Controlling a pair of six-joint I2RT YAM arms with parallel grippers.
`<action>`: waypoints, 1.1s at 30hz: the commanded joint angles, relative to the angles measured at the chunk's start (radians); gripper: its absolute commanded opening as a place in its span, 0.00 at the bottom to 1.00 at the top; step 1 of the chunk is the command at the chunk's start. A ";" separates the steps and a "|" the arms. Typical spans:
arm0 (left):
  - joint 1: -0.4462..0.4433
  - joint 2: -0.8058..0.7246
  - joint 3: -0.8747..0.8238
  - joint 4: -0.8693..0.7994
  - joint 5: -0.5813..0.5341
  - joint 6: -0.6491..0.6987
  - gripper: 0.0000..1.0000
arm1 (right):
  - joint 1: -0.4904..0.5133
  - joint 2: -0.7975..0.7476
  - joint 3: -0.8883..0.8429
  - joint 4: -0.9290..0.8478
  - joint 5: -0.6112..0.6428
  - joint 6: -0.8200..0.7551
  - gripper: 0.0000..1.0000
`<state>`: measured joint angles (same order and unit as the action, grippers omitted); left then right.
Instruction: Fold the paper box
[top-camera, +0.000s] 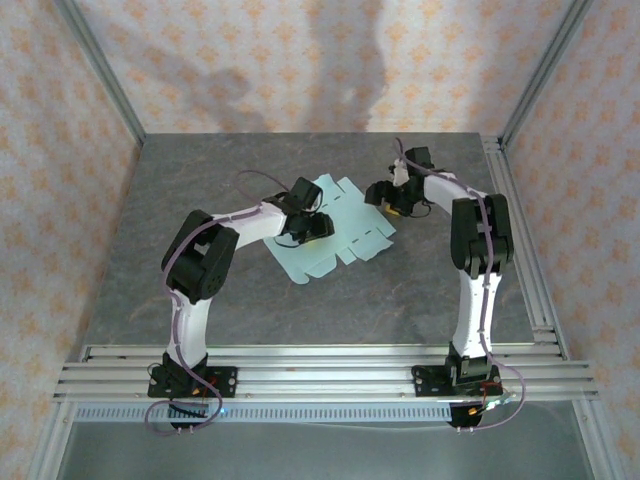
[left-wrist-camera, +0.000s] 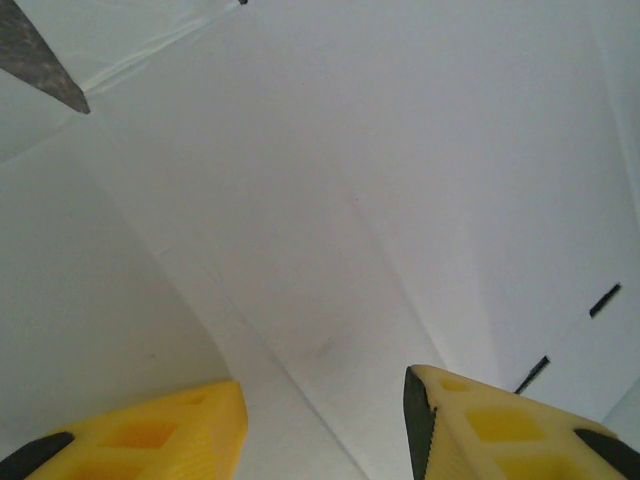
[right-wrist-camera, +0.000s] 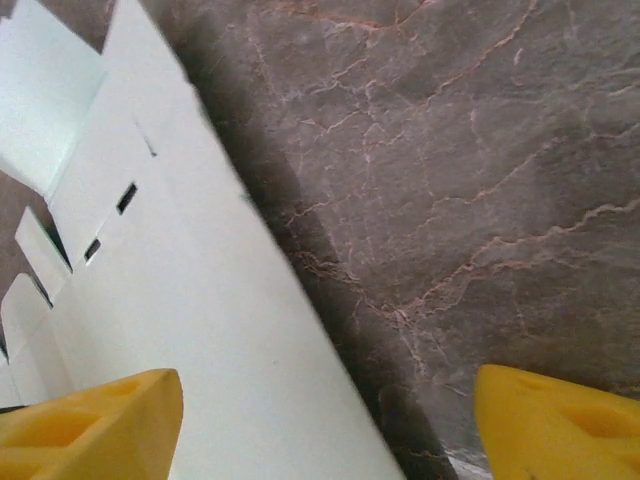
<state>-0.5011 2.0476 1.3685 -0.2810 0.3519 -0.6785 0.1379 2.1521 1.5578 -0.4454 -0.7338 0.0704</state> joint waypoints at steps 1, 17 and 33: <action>0.004 0.034 -0.006 -0.073 -0.011 0.027 0.48 | 0.011 0.045 0.038 -0.042 -0.129 -0.044 0.68; 0.004 0.039 -0.037 -0.044 0.016 0.034 0.48 | 0.011 0.062 0.055 -0.051 -0.236 -0.111 0.32; 0.004 0.001 -0.048 -0.044 0.039 0.046 0.48 | 0.015 -0.077 -0.051 -0.024 -0.025 -0.226 0.21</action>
<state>-0.4965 2.0464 1.3617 -0.2695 0.3813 -0.6525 0.1467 2.1239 1.5173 -0.4576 -0.8303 -0.1097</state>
